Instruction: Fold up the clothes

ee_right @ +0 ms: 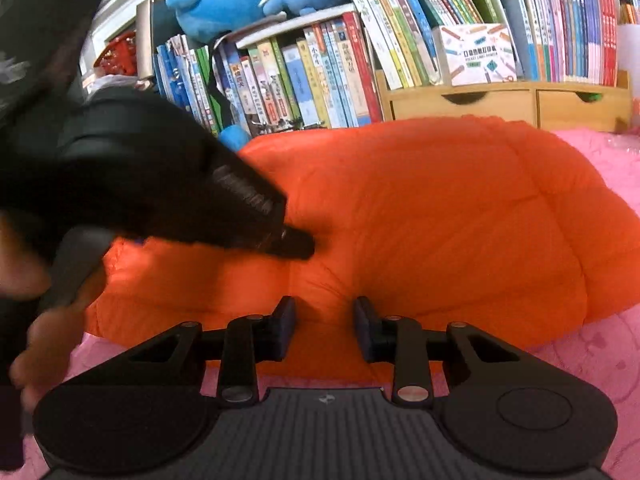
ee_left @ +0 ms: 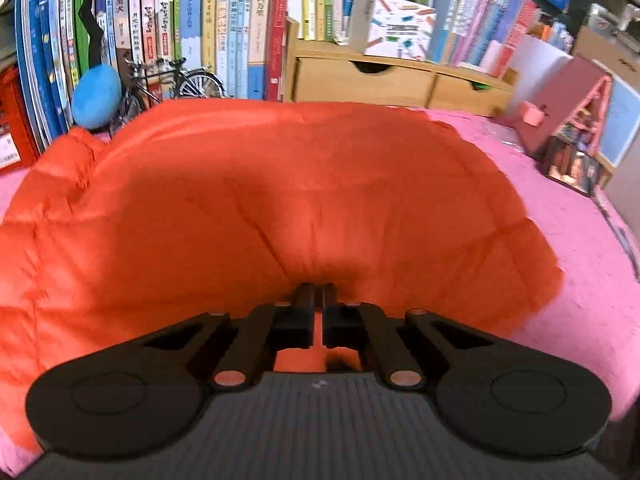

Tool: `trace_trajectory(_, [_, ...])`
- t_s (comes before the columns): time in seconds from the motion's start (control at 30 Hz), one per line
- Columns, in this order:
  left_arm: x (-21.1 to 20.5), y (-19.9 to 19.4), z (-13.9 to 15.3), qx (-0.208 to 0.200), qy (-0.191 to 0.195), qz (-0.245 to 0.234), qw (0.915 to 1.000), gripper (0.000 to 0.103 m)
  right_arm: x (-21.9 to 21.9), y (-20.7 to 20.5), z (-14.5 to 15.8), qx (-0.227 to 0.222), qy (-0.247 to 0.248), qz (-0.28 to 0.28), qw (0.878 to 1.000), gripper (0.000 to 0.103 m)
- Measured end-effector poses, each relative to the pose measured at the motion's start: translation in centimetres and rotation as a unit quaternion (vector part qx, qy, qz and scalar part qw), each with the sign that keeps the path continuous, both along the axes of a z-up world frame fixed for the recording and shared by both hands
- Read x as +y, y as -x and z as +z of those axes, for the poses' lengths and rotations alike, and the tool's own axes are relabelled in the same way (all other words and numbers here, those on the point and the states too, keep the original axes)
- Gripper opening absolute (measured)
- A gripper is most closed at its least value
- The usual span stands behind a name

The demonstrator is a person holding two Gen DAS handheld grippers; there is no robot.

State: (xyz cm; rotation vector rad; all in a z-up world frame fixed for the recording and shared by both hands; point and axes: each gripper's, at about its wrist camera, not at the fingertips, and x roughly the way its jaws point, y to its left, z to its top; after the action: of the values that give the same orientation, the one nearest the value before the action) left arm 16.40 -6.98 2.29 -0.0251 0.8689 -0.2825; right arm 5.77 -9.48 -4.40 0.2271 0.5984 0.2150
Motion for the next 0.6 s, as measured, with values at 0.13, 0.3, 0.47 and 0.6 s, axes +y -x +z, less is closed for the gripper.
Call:
trace_trajectory(0.13, [-0.7, -2.0, -0.5, 0.013, -0.01, 0.007, 0.9998, 0.002, -0.2, -0.3, -0.1, 0.007, -0.007, 0.002, 1.0, 0.032])
trace_trajectory(0.3, [-0.7, -3.7, -0.7, 0.036, 0.007, 0.022, 0.9991, 0.001, -0.5, -0.4, -0.2, 0.01, -0.016, 0.002, 1.0, 0.032])
trace_trajectory(0.47, [-1.1, -2.1, 0.7, 0.056, 0.009, 0.014, 0.9983, 0.031, -0.9, -0.5, -0.3, 0.012, -0.03, 0.003, 0.999, 0.033])
trace_trajectory(0.6, [-2.4, 0.3, 1.6, 0.052, -0.013, -0.02, 0.9984, 0.081, -0.9, -0.6, -0.3, 0.012, -0.033, 0.004, 0.999, 0.033])
